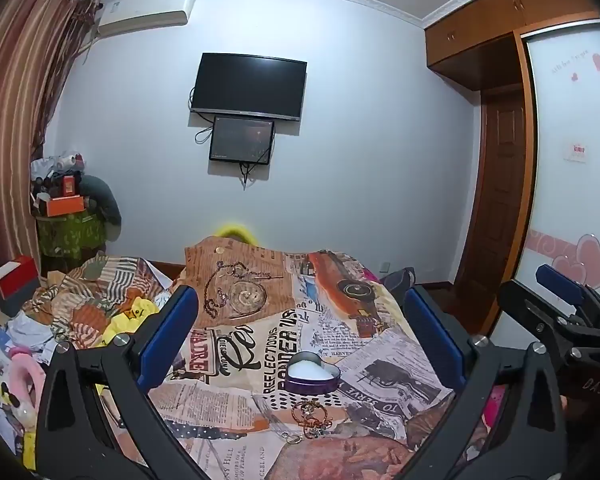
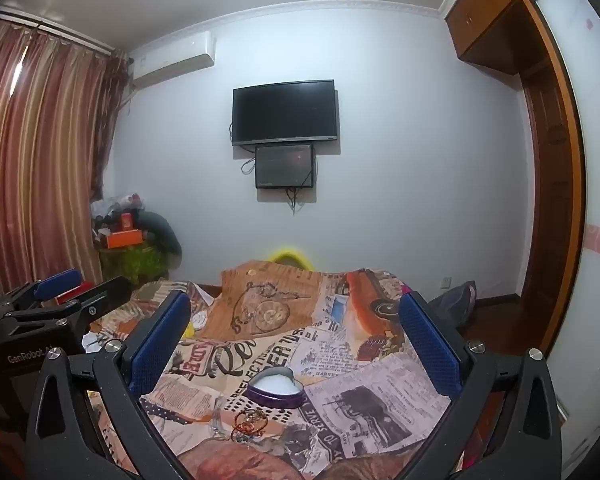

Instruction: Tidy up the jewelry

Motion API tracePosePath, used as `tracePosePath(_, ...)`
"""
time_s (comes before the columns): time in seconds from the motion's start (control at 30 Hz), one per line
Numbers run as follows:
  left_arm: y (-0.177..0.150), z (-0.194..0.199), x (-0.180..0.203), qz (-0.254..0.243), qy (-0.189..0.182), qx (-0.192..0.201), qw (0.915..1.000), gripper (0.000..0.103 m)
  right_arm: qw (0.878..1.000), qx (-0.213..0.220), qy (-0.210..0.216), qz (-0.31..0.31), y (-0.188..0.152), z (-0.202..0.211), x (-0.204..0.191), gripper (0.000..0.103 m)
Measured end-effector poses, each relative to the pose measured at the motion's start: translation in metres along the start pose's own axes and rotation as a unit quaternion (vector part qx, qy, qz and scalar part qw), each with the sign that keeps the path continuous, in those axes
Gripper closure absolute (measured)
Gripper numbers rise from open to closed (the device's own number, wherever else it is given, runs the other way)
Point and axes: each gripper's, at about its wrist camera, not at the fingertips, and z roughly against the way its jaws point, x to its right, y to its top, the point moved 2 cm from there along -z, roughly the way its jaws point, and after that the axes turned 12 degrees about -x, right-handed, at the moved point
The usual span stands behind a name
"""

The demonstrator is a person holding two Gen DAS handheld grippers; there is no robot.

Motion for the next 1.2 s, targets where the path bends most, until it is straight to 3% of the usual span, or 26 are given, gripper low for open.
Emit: tracePosePath(1.2, -0.0002, -0.0058, -0.0002, -0.007, 0.005, -0.007, 0.9999, 0.0, 1.0, -0.01, 0.003, -0.004, 0.0, -0.0028, 0.0002, 0.0)
